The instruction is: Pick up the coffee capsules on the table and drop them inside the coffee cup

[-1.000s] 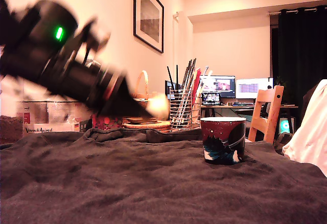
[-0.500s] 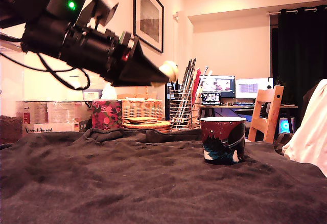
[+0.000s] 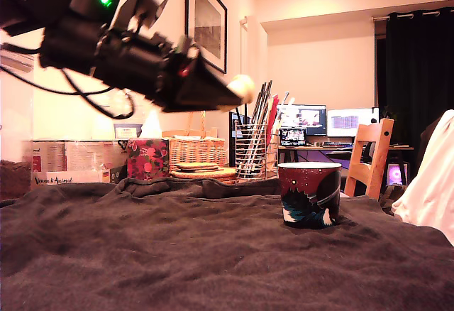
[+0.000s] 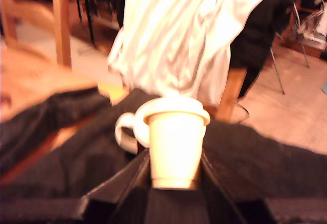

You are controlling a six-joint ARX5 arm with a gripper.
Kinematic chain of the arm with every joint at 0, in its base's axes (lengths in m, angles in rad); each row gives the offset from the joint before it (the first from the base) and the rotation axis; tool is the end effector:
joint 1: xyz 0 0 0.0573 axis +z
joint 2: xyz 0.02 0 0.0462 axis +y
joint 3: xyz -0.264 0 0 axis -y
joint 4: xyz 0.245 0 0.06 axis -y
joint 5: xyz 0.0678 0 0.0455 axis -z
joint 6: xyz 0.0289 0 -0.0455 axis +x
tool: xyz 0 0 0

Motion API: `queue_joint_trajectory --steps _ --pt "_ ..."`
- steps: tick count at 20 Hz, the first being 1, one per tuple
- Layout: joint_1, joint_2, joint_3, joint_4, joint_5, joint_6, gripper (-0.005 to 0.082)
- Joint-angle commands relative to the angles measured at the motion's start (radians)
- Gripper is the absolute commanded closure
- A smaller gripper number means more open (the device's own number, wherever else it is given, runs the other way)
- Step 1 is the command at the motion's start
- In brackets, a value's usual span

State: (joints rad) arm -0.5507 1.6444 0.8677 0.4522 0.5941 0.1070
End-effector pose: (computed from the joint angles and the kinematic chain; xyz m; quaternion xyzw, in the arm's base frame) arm 0.2840 -0.1934 0.2086 0.0409 0.1327 -0.5424 0.8286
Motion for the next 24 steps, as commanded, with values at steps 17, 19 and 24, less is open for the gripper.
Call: queue_joint_trajectory --steps 17,19,24 --pt "-0.084 0.233 0.445 -0.341 -0.03 -0.029 0.0627" --pt "-0.09 0.271 0.501 -0.394 -0.03 -0.029 0.0627" --pt "-0.11 0.373 0.65 -0.549 -0.031 -0.029 0.0627"
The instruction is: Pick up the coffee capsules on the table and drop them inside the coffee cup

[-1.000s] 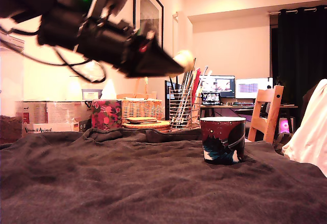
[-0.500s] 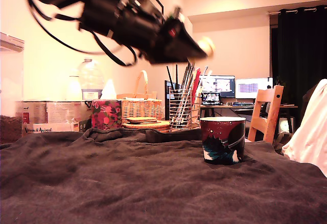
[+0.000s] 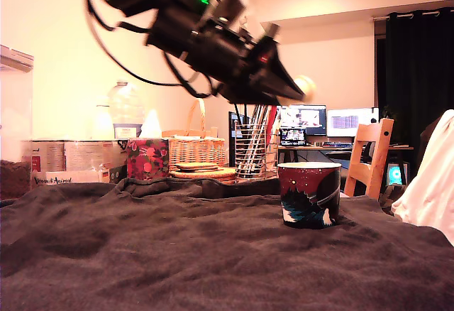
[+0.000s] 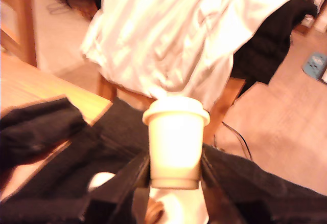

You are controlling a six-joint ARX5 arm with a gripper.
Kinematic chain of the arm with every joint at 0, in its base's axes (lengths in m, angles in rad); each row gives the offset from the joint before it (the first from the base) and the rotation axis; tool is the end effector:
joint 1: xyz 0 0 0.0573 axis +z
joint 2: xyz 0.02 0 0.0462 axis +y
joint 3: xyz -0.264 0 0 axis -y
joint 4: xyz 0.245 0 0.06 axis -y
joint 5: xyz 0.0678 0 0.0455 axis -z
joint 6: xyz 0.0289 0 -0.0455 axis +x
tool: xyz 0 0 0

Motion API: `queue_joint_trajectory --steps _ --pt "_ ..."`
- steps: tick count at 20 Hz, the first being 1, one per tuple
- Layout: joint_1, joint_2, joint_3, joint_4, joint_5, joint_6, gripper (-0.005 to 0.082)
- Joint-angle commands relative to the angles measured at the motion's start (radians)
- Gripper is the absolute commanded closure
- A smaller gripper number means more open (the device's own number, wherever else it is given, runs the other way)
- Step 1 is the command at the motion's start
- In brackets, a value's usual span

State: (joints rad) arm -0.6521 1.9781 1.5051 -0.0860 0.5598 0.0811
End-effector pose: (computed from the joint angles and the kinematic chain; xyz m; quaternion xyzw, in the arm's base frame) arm 0.3470 -0.2842 0.2388 0.0447 0.2532 -0.5582 0.7889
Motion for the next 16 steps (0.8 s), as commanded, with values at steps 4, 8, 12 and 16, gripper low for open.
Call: queue_joint_trajectory --steps 4,8,12,16 --pt "-0.017 0.121 0.123 -0.131 -0.003 0.0 0.0626" --pt "-0.018 0.162 0.166 -0.209 -0.031 0.006 0.0626" --pt "-0.018 0.173 0.166 -0.256 -0.049 0.006 0.0626" --pt "-0.018 0.173 0.166 -0.267 -0.053 0.009 0.0626"
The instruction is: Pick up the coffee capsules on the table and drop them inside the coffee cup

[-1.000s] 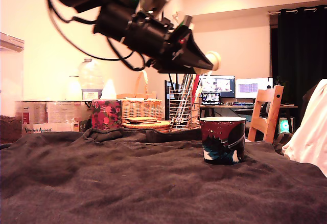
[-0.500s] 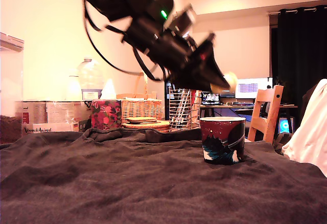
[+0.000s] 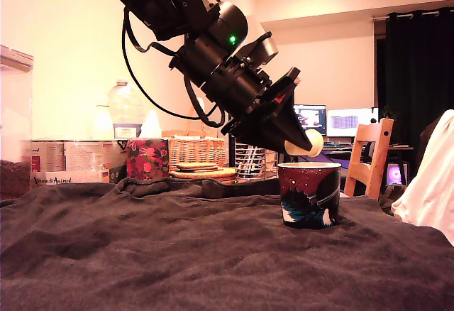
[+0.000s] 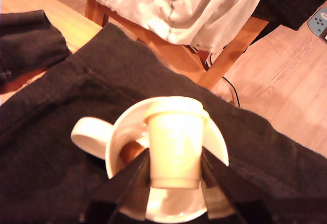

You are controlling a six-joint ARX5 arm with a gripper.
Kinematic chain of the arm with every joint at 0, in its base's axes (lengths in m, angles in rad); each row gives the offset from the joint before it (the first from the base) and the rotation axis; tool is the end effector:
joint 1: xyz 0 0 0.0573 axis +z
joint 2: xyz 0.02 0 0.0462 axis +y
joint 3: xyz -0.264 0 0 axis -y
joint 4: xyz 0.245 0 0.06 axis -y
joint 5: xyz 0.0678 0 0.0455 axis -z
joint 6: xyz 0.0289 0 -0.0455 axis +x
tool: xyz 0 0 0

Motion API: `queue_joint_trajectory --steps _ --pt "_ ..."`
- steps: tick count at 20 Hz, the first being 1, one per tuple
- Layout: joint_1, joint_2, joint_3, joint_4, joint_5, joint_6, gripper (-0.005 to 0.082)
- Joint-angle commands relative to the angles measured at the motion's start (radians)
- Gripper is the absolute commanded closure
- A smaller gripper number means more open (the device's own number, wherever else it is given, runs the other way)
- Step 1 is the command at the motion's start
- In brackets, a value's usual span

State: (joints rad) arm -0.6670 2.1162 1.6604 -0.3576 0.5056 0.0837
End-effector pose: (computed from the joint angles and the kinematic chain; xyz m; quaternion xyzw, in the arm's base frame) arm 0.3585 -0.3001 0.2076 0.0639 0.3727 -0.5242 0.7630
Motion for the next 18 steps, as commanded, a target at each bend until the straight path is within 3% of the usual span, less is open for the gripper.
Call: queue_joint_trajectory --steps 1,8,13,18 --pt "-0.003 0.035 0.01 0.0 0.002 0.006 0.0626" --pt "-0.003 0.035 0.01 -0.022 0.001 0.003 0.0617" --pt "-0.003 0.035 0.01 -0.039 -0.018 0.002 0.0407" --pt "-0.003 0.035 0.01 -0.039 -0.017 0.002 0.0354"
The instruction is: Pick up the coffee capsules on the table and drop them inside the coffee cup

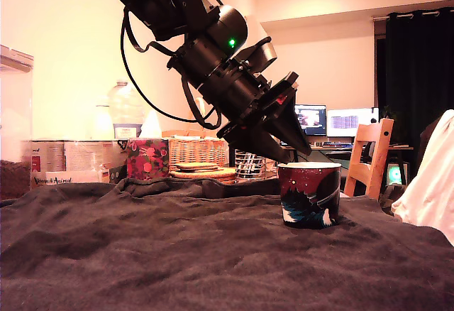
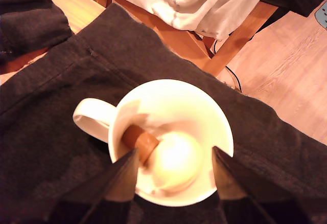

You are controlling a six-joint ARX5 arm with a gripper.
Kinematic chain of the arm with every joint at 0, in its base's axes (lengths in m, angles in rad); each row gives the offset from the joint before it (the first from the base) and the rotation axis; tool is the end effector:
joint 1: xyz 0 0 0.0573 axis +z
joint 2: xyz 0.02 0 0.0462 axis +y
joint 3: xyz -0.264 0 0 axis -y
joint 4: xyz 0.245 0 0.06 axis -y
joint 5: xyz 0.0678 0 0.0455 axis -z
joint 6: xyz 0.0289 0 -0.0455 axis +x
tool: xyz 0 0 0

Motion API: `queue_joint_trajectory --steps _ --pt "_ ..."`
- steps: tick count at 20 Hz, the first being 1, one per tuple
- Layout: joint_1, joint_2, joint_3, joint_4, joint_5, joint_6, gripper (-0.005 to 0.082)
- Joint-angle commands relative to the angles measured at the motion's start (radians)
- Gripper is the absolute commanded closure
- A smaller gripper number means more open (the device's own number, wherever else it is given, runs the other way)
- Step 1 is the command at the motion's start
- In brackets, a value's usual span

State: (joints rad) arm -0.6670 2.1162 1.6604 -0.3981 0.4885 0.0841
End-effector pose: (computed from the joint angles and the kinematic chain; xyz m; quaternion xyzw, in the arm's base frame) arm 0.3567 -0.2981 0.2049 0.0689 0.3912 -0.5140 0.7603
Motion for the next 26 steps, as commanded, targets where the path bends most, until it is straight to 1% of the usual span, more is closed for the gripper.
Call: queue_joint_trajectory --steps 1,7,8,10,13,14,15,17,18,22,23,25,26 --pt "-0.003 0.034 0.01 0.002 0.0 0.002 0.0355" --pt "-0.003 0.027 0.012 0.001 0.003 0.002 0.0366" --pt "-0.003 0.021 0.012 0.001 0.005 0.002 0.0393" --pt "-0.003 0.005 0.012 0.004 0.011 0.002 0.0488" --pt "-0.003 -0.026 0.014 0.008 0.012 0.002 0.071" --pt "-0.002 -0.036 0.014 0.006 0.012 0.003 0.077" --pt "-0.001 -0.047 0.014 0.004 0.012 0.003 0.0793" --pt "0.0 -0.072 0.014 0.001 0.011 0.012 0.0793" --pt "0.0 -0.086 0.014 0.001 0.007 0.029 0.0793" --pt "0.007 -0.141 0.014 -0.018 -0.008 0.03 0.0793" --pt "0.008 -0.153 0.014 -0.029 -0.023 0.041 0.0793" --pt "0.017 -0.176 0.014 -0.06 -0.054 0.042 0.0793" --pt "0.021 -0.186 0.013 -0.076 -0.063 0.065 0.0793"
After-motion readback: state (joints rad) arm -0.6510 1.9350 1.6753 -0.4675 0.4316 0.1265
